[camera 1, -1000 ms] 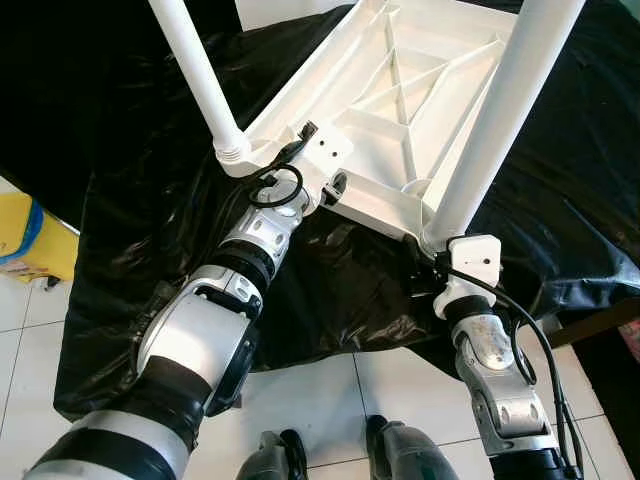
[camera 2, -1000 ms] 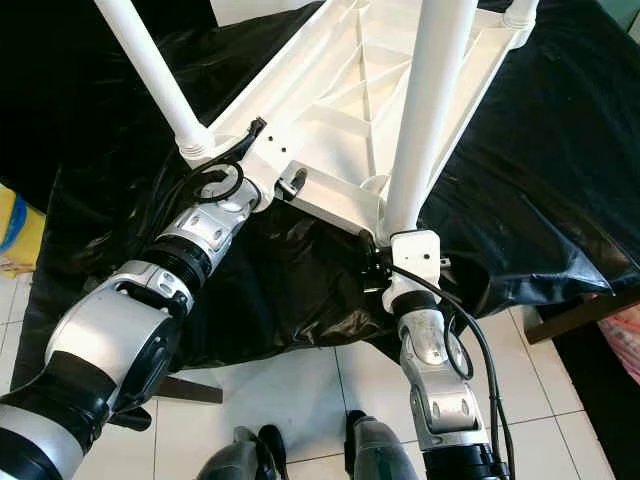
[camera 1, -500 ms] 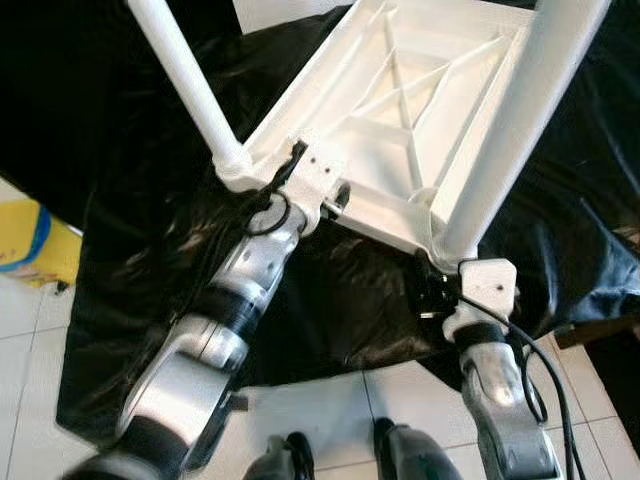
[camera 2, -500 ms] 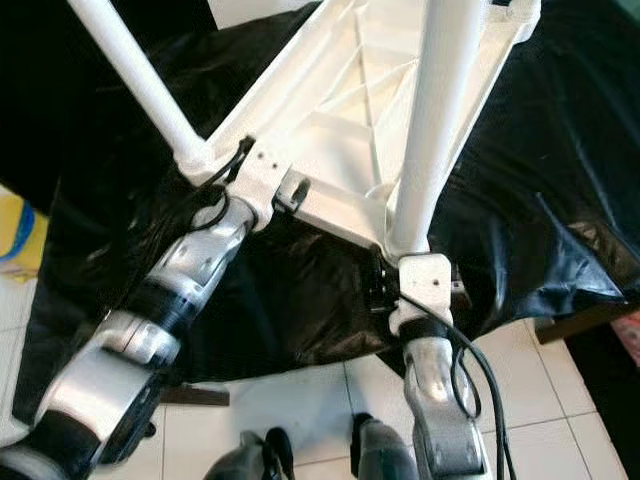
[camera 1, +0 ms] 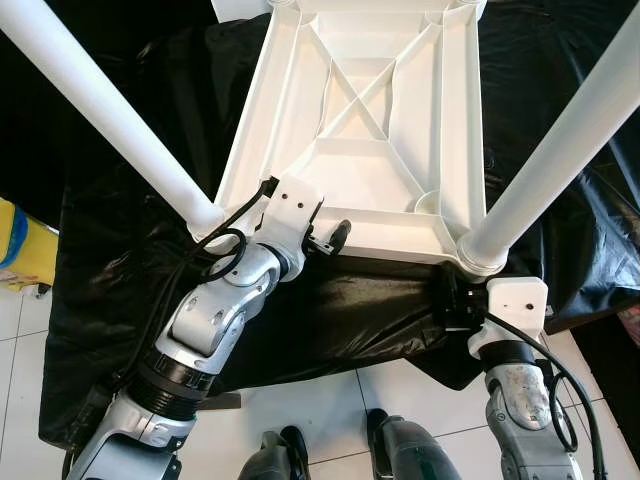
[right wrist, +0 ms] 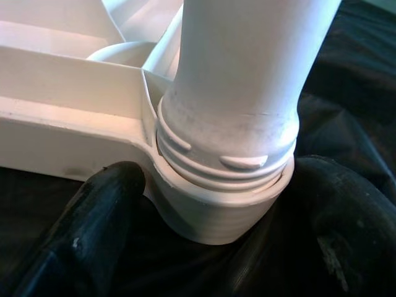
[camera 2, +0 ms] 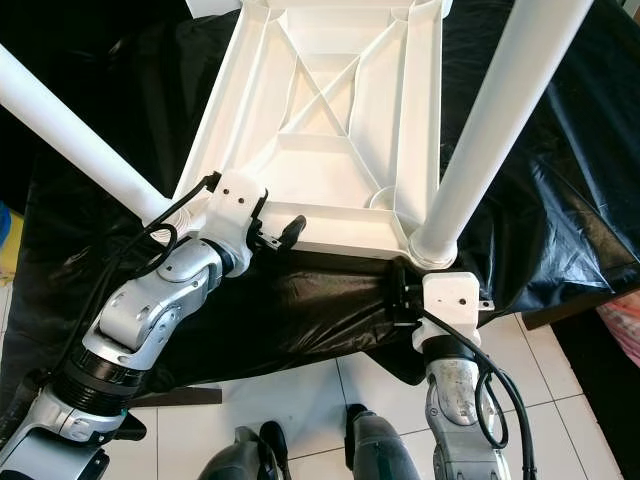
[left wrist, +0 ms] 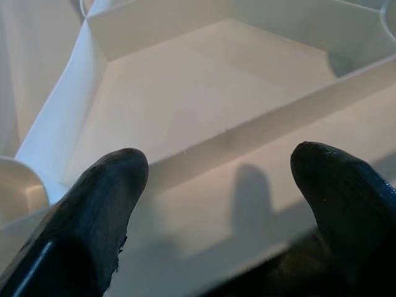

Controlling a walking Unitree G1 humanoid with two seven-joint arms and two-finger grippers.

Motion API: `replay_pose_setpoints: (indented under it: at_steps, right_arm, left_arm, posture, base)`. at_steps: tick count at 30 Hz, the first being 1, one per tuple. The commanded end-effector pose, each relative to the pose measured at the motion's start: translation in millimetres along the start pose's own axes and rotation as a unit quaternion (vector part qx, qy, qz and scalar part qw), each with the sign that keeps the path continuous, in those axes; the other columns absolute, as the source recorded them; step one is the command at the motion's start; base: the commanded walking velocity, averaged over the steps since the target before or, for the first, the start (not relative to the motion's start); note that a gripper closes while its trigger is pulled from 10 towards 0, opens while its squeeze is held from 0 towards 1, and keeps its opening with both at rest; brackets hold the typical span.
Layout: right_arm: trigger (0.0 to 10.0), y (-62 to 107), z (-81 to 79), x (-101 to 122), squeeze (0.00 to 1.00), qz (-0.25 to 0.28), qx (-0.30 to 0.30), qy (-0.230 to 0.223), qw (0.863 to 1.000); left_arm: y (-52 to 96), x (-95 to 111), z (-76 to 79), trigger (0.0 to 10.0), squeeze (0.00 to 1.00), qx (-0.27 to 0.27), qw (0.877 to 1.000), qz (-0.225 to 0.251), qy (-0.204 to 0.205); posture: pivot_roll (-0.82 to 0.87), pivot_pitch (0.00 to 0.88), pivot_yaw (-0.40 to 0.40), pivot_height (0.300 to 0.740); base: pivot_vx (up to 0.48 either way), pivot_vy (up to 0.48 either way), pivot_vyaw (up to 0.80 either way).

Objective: Building children table

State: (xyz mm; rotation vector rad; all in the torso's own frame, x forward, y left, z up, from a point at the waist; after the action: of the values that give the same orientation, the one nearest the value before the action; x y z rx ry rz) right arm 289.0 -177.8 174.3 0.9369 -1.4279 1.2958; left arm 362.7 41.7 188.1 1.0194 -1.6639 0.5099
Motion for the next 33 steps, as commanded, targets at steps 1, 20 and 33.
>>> replay_pose_setpoints:
  at_steps: [1,20,33]
  right_arm:
    - [10.0,-3.6,28.5,11.2,0.0,0.028,-0.058,0.012,0.998]
    - [10.0,-31.5,2.0,-1.2,0.0,0.011,0.016,-0.049,0.999]
    - [10.0,-37.4,4.3,-4.4,0.0,0.012,0.011,-0.045,0.999]
  left_arm:
    - [15.1,-57.4,53.5,10.0,0.0,-0.22,0.971,-0.07,0.06]
    - [66.7,60.5,87.3,10.0,0.0,-0.26,0.937,0.23,0.044]
    - [64.4,30.5,3.4,10.0,0.0,-0.062,0.982,0.174,0.048]
  posture:
    - [-0.16,0.265,0.065,0.74]
    - [-0.12,0.171,0.011,0.74]
    - [-0.1,0.138,-0.018,0.74]
  base:
    - [0.0,0.0,0.0]
    - [0.0,0.0,0.0]
    - [0.0,0.0,0.0]
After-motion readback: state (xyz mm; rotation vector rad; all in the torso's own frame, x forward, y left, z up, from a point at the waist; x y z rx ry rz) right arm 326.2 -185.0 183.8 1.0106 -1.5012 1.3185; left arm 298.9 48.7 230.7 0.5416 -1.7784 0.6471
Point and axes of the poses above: a point about 5 cm out from each wrist's last joint towards the gripper, its own y axis pointing back from the gripper into the wrist, its own x axis along the axis of the wrist's last joint, z = x × y, the point moved 6 cm from there along -y, pointing out of the wrist towards the gripper, and after that the axes turned 9 degrees about -y, right-handed, at the moved point
